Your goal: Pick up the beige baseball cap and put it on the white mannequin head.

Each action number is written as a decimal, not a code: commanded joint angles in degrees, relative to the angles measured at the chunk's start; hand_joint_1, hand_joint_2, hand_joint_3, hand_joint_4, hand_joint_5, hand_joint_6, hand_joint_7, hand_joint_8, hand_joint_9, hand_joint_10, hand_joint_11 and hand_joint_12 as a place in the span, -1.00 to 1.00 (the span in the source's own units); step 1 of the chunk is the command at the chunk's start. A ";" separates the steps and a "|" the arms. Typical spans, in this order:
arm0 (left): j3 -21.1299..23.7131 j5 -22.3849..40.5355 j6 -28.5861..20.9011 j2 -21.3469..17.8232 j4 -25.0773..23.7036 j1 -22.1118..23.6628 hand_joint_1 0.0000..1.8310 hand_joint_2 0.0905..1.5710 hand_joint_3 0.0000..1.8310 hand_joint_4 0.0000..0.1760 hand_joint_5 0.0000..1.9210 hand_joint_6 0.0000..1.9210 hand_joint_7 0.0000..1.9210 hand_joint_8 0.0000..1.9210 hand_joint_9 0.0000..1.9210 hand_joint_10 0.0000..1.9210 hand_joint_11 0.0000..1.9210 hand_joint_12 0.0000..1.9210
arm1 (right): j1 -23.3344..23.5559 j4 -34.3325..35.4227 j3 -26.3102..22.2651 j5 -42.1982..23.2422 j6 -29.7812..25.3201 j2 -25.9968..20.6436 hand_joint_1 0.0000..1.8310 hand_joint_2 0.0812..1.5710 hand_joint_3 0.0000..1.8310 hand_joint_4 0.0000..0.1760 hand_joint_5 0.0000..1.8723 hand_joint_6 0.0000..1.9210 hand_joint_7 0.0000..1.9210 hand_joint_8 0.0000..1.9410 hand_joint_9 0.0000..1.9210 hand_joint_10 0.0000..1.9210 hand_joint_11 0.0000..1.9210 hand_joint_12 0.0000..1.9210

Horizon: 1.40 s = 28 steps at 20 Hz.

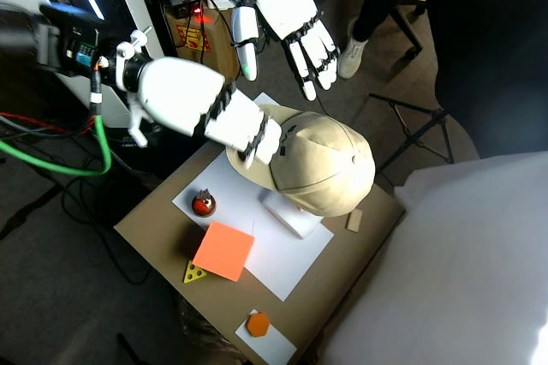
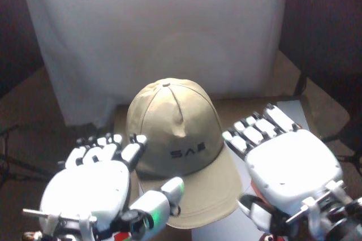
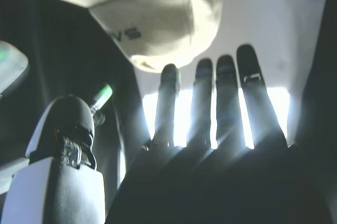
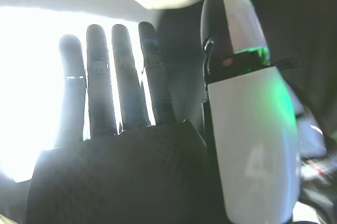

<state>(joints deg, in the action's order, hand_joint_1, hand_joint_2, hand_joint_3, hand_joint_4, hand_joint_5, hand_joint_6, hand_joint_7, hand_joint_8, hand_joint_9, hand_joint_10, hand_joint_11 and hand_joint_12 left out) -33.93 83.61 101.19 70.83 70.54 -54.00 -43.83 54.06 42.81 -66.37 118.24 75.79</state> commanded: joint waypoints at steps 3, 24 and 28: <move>1.26 3.27 2.74 -1.24 -1.85 3.59 -1.00 0.44 -1.00 0.69 -0.85 -1.00 -0.90 -1.00 -0.90 -1.00 -1.00 -0.43 | 3.03 -2.27 -1.97 4.22 2.21 -4.80 -0.06 0.31 -1.00 -0.87 -0.51 -1.00 -0.59 -1.00 -0.68 -0.78 -1.00 0.46; 3.85 0.06 9.49 -2.03 3.54 13.66 -0.05 0.45 -1.00 -0.14 0.26 1.00 0.41 1.00 0.49 1.00 0.57 1.00 | 23.01 29.90 -7.64 36.53 16.54 -26.00 -0.24 0.78 -0.97 1.00 0.54 1.00 0.68 1.00 0.92 1.00 1.00 1.00; 3.74 0.06 9.50 -2.11 3.27 14.70 -0.02 0.45 -1.00 -0.03 0.28 1.00 0.42 1.00 0.49 1.00 0.58 1.00 | 23.03 29.86 -7.62 32.38 18.09 -25.21 -0.20 0.78 -0.99 1.00 0.53 1.00 0.67 1.00 0.92 1.00 1.00 1.00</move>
<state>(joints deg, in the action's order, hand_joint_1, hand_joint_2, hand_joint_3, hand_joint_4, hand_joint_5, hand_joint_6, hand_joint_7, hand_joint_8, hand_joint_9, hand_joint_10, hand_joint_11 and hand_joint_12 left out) -30.04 80.60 110.93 68.99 78.54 -39.86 -21.65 86.15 35.35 -32.29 136.35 50.87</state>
